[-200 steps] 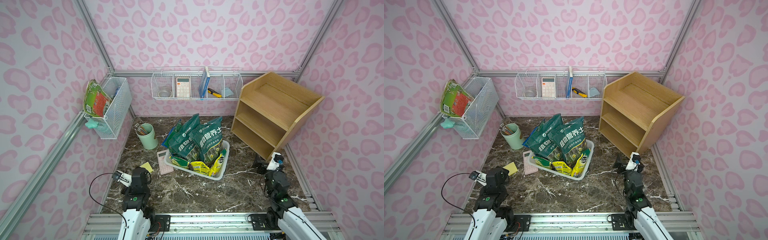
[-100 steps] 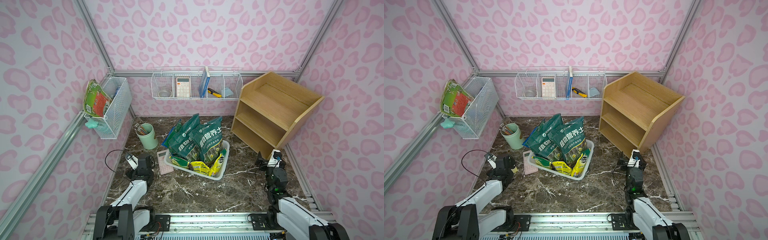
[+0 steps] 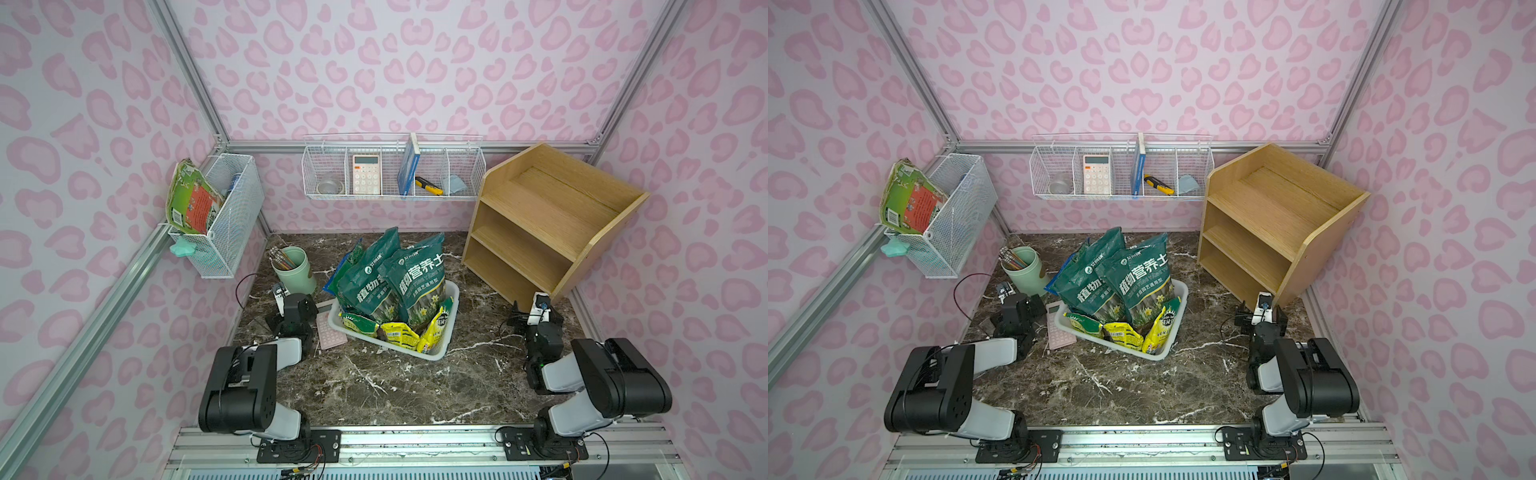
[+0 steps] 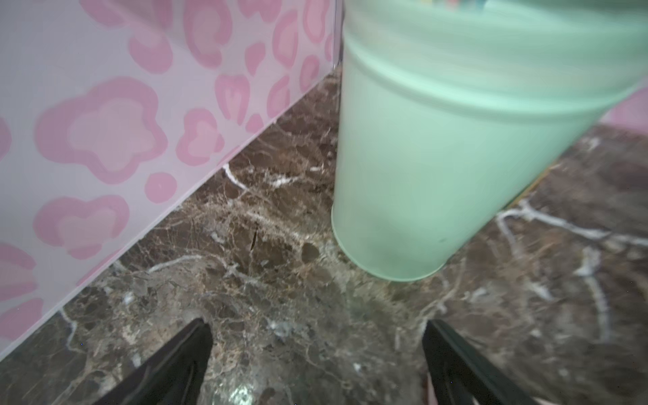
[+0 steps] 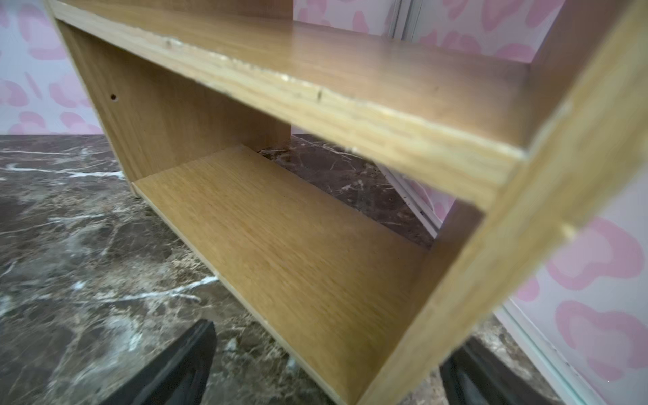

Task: Take down the fertilizer bag from the shelf
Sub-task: Reset both arms

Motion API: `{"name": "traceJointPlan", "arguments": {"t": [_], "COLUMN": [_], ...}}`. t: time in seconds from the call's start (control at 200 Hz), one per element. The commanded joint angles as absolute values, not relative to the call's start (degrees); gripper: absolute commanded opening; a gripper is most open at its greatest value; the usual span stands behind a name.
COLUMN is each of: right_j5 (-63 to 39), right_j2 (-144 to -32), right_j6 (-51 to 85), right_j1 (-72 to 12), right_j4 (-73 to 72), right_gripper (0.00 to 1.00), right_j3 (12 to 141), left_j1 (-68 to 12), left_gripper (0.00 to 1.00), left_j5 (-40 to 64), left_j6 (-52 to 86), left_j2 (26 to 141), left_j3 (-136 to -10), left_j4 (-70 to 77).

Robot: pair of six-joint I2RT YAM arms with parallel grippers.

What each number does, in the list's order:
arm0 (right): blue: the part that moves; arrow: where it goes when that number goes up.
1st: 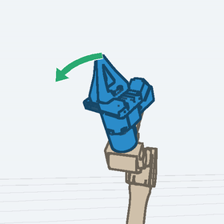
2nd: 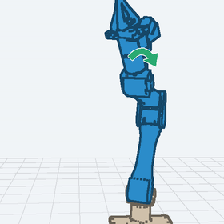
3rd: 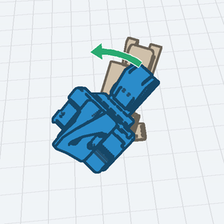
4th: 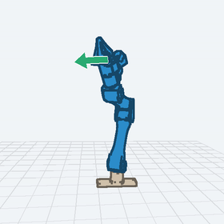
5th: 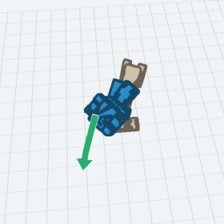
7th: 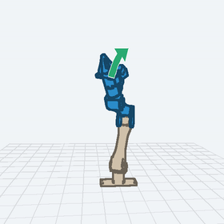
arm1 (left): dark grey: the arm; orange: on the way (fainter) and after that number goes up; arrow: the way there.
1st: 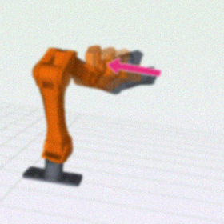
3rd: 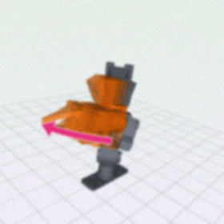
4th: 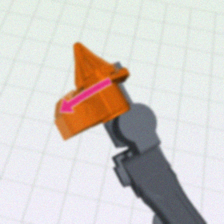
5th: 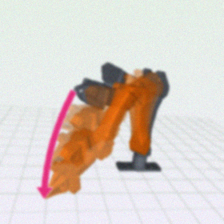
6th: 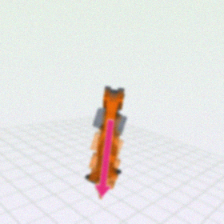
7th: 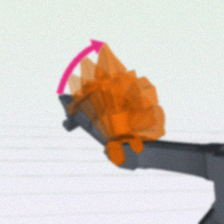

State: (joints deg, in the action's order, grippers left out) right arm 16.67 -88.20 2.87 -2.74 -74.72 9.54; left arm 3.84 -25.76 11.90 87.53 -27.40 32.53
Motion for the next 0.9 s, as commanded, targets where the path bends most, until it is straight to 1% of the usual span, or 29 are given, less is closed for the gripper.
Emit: {"name": "traceJointPlan", "arguments": {"t": [0.0, 0.055, 0.08, 0.125, 0.205, 0.255, 0.305, 0.345, 0.395, 0.415, 0.43, 0.465, 0.48, 0.5, 0.535, 0.57, 0.6, 0.67, 0.73, 0.805, 0.895], "right_j5": [13.0, 16.4, 16.6, 15.8, 16.5, 16.9, 16.8, 17.0, 17.7, 18.2, 18.1, 15.6, 14.8, 14.4, 13.2, 12.6, 12.6, 12.6, 12.6, 12.5, 12.5], "right_j2": [-90.3, -89.6, -89.4, -89.3, -89.4, -89.9, -90.7, -90.8, -90.6, -90.7, -90.7, -90.2, -89.8, -89.6, -89.5, -89.3, -89.6, -89.8, -89.7, -89.8, -89.9], "right_j6": [1.8, 2.8, 2.7, 1.6, -0.6, -1.0, -1.6, -1.8, -1.1, -0.7, -0.3, 0.7, 1.2, 1.9, 2.3, 2.6, 2.6, 2.4, 2.5, 2.5, 2.4], "right_j1": [-2.8, -3.2, -3.3, -3.6, -5.6, -6.0, -6.2, -6.3, -6.2, -6.0, -5.8, -4.3, -3.9, -3.3, -2.8, -2.5, -2.4, -2.4, -2.4, -2.5, -2.5], "right_j4": [-83.6, -83.7, -83.0, -82.6, -85.0, -88.2, -91.1, -91.5, -89.0, -87.0, -85.7, -82.8, -81.9, -80.2, -78.5, -78.8, -79.0, -80.0, -79.8, -79.9, -79.6], "right_gripper": [1.00, 1.00, 0.99, 1.00, 1.00, 1.00, 1.00, 1.00, 1.00, 1.00, 1.00, 1.00, 1.00, 1.00, 1.00, 1.00, 1.00, 1.00, 1.00, 1.00, 1.00], "right_j3": [9.3, 8.6, 8.8, 8.9, 7.7, 6.6, 5.7, 5.7, 6.9, 7.9, 8.6, 9.6, 9.9, 10.5, 11.1, 10.9, 11.0, 10.7, 10.7, 10.8, 11.0], "left_j1": [3.6, 3.0, 2.9, 2.9, 3.1, 3.8, 5.0, 6.0, 6.7, 6.6, 6.6, 6.6, 6.6, 6.7, 6.9, 6.8, 6.8, 6.8, 6.8, 6.7, 6.7], "left_gripper": [0.95, 0.95, 0.95, 0.96, 0.97, 0.97, 0.97, 0.98, 0.99, 0.99, 0.99, 0.98, 0.96, 0.94, 0.99, 0.99, 0.99, 0.99, 1.00, 1.00, 1.00], "left_j5": [-21.2, -23.1, -23.5, -23.9, -23.7, -21.7, -16.5, -10.4, -6.8, -6.2, -5.7, -5.1, -5.4, -4.9, -4.8, -4.3, -4.4, -4.7, -5.7, -6.0, -6.1], "left_j6": [8.2, 8.5, 9.4, 9.2, 9.5, 9.6, 9.5, 8.6, 5.0, 4.6, 4.5, 5.2, 5.9, 6.6, 5.8, 4.4, 4.5, 4.6, 7.5, 7.1, 7.4], "left_j2": [88.7, 88.7, 88.1, 87.9, 87.5, 87.1, 86.4, 86.4, 91.5, 92.8, 92.1, 89.1, 88.0, 87.4, 89.1, 90.6, 91.2, 89.6, 87.6, 88.7, 87.7], "left_j3": [-33.3, -33.2, -33.1, -31.3, -31.1, -30.7, -28.9, -26.2, -20.9, -20.2, -20.3, -22.5, -23.9, -25.3, -24.1, -22.5, -22.1, -23.6, -26.0, -24.8, -25.8], "left_j4": [30.5, 31.2, 30.0, 33.3, 33.1, 33.6, 35.9, 39.5, 57.7, 61.3, 60.5, 51.8, 45.7, 41.8, 47.6, 53.2, 55.0, 49.4, 41.2, 45.6, 41.8]}}
